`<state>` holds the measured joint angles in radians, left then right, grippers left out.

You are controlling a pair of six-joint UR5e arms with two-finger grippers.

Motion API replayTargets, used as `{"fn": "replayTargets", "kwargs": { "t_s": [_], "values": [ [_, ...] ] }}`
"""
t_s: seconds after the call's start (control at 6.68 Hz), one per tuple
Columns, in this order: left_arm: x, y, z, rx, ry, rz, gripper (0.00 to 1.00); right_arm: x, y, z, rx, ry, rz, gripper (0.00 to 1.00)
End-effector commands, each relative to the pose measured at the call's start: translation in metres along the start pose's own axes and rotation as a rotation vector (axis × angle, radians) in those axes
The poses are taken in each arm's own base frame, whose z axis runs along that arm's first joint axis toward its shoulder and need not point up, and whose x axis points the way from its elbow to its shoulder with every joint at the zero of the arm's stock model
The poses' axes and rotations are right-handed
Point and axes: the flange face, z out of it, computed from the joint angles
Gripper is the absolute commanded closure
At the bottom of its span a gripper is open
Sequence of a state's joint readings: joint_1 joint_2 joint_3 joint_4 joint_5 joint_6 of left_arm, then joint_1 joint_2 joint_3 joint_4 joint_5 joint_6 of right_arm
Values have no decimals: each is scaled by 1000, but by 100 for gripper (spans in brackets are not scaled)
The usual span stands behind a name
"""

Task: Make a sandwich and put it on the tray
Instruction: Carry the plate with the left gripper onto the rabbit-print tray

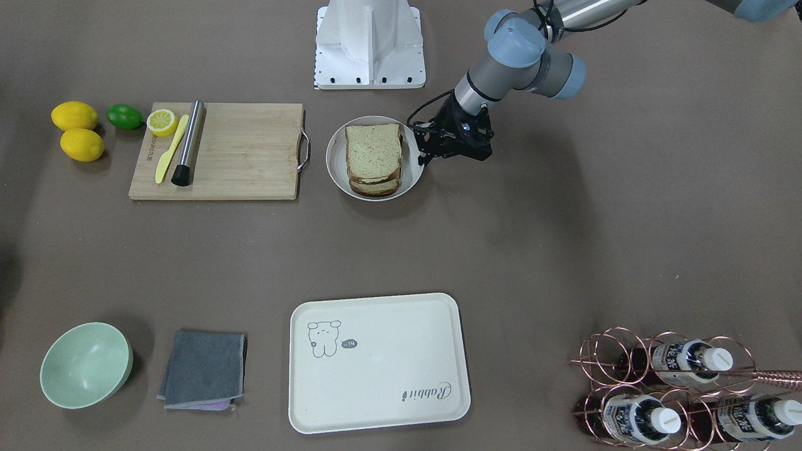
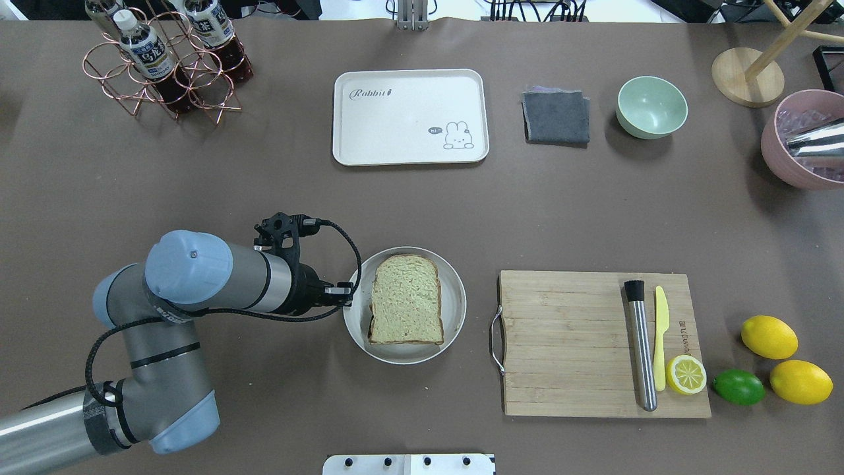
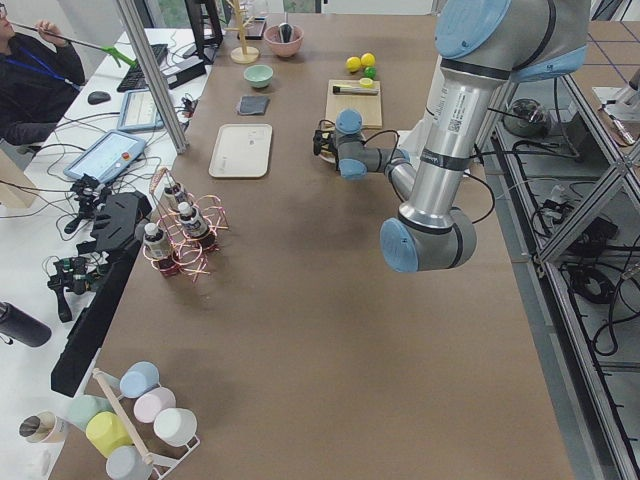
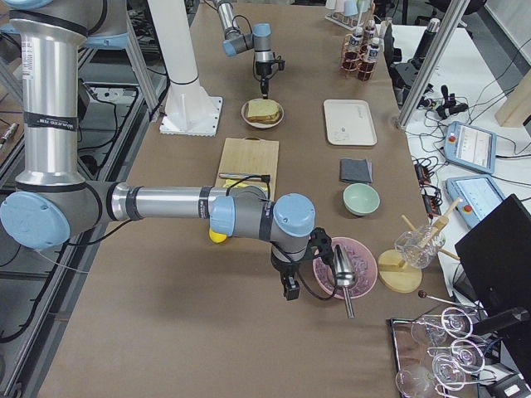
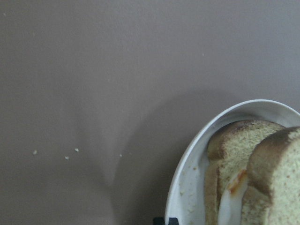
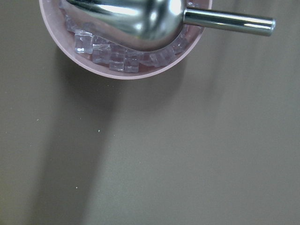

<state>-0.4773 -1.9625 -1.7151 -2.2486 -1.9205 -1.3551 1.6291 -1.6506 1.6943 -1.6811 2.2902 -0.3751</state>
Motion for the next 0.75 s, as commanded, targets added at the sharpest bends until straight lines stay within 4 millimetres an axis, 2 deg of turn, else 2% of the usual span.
{"fn": "replayTargets", "kwargs": {
  "t_s": [0.0, 0.15, 0.3, 0.45, 0.6],
  "values": [
    [-9, -71, -46, -2, -13, -5, 100, 8, 3, 10, -18, -4, 10, 0],
    [6, -118, -59, -2, -57, -7, 100, 9, 4, 11, -19, -4, 13, 0],
    [4, -168, -55, 28, -101, 25, 100, 9, 6, 12, -21, -5, 15, 0],
    [-8, -223, -49, 21, -141, 66, 100, 9, 5, 11, -19, -6, 15, 0],
    [-13, -261, -45, 21, -162, 39, 100, 9, 5, 11, -19, -6, 17, 0]
  ]
}}
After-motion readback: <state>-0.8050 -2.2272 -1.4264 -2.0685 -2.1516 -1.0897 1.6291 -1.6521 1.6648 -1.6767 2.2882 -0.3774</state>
